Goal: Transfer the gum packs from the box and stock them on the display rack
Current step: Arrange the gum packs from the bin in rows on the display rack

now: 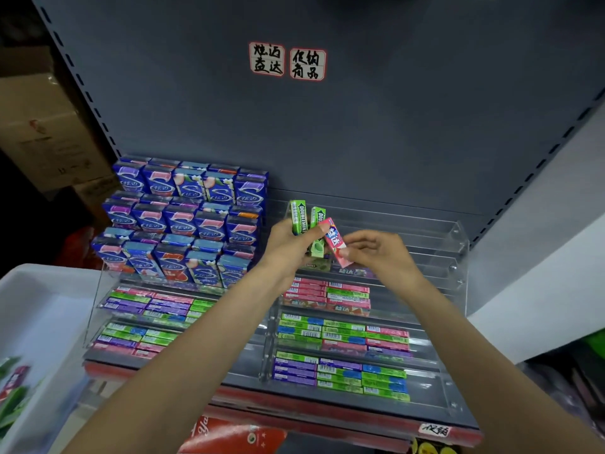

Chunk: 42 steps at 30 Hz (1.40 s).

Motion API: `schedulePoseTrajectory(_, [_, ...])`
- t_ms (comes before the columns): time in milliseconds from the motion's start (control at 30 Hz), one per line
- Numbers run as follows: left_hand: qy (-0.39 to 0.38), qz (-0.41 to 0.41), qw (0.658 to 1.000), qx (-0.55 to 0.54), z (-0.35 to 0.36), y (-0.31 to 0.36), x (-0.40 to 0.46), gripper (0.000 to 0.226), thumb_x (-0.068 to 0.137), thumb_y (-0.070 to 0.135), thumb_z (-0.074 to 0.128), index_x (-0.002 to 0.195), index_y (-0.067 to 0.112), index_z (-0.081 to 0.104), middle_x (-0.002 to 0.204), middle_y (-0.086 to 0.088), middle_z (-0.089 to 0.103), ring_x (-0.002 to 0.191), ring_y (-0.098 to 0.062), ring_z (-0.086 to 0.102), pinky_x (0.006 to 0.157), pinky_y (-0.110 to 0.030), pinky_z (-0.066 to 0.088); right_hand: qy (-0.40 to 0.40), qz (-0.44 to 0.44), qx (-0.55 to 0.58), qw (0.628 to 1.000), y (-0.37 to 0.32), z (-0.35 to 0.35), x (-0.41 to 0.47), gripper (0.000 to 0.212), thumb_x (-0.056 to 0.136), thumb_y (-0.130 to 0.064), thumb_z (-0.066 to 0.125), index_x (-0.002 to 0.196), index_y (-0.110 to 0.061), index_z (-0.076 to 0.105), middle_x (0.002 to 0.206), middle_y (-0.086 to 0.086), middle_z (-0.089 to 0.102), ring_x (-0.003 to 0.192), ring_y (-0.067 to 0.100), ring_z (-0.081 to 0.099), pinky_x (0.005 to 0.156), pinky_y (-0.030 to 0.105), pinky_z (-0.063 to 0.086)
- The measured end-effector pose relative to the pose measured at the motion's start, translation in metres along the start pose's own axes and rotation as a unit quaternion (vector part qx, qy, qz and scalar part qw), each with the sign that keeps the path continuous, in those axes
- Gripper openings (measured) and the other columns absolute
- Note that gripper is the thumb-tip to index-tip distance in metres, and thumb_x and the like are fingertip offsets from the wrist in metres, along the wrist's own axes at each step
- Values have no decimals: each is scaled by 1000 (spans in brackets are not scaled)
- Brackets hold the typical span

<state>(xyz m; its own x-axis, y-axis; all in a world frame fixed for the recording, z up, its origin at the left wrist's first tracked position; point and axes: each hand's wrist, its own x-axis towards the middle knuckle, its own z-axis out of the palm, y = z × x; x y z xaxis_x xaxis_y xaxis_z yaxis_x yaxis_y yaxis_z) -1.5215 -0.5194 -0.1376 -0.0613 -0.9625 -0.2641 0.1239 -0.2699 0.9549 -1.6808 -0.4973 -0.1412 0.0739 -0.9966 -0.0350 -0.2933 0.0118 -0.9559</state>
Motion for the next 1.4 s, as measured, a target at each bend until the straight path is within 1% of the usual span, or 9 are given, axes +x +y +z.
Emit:
schedulePoseTrajectory(67, [-17,-24,999,-22,-3,1,0,21,89,5,61,108,-1,58,92,-12,70,82,-22,69,85,-38,56,48,3,-19,999,3,-11,2,15,81,-4,68,93,-14,69,88,-1,69,80,11,65,76,19,53])
schedulePoseTrajectory(167, [-33,-44,997,-58,-11,2,-2,8,91,-4,53,97,1,55,92,-14,67,81,-21,68,78,-30,57,109,-18,-197,974,15,-30,5,21,83,-7,67,104,-8,69,93,-1,67,81,8,61,73,10,45])
schedulePoseTrajectory(267, [-21,-40,997,-61,-18,0,-3,6,91,-4,53,95,1,53,94,-19,65,75,-18,70,74,-27,59,89,-66,-351,930,31,-36,8,21,86,-9,64,106,-9,70,103,5,69,85,9,57,81,15,42])
schedulePoseTrajectory(367, [-22,-37,998,-38,-21,-2,-3,14,92,-2,53,106,-2,53,99,-21,66,77,-17,71,74,-27,59,55,-55,-401,913,39,-30,11,23,89,-11,60,111,-10,68,110,8,65,94,18,61,90,26,48])
schedulePoseTrajectory(467, [-22,-38,999,-24,-23,-2,-3,22,92,-1,53,114,-4,53,104,-21,66,82,-19,71,75,-28,59,36,-58,-408,910,41,-24,16,24,90,-12,59,112,-10,68,111,8,64,95,20,61,89,26,48])
schedulePoseTrajectory(633, [-17,-39,999,-29,-26,-2,-4,22,92,-1,53,114,-5,54,98,-19,68,82,-19,71,77,-29,58,-43,-43,-401,914,40,-23,23,23,91,-13,58,112,-11,68,110,7,66,96,17,61,83,18,43])
schedulePoseTrajectory(800, [-24,-45,998,-39,-26,-1,-5,21,92,-1,54,112,-5,54,100,-20,67,79,-18,71,73,-26,59,-64,-23,-386,920,41,-21,23,25,93,-18,55,115,-11,65,113,6,66,99,16,60,86,18,43])
schedulePoseTrajectory(1100, [-32,-41,998,-22,-26,2,-3,17,90,0,56,107,-2,56,92,-13,69,81,-19,71,78,-29,58,-61,-7,-384,921,43,-20,25,29,94,-22,54,120,-11,62,117,6,65,103,16,59,83,16,40])
schedulePoseTrajectory(1400, [-38,-39,998,-22,-26,0,0,15,90,-1,56,105,-1,58,95,-13,68,77,-16,71,74,-27,59,-67,-20,-379,923,42,-22,28,22,93,-17,55,110,-10,67,108,5,68,91,12,61,82,15,42])
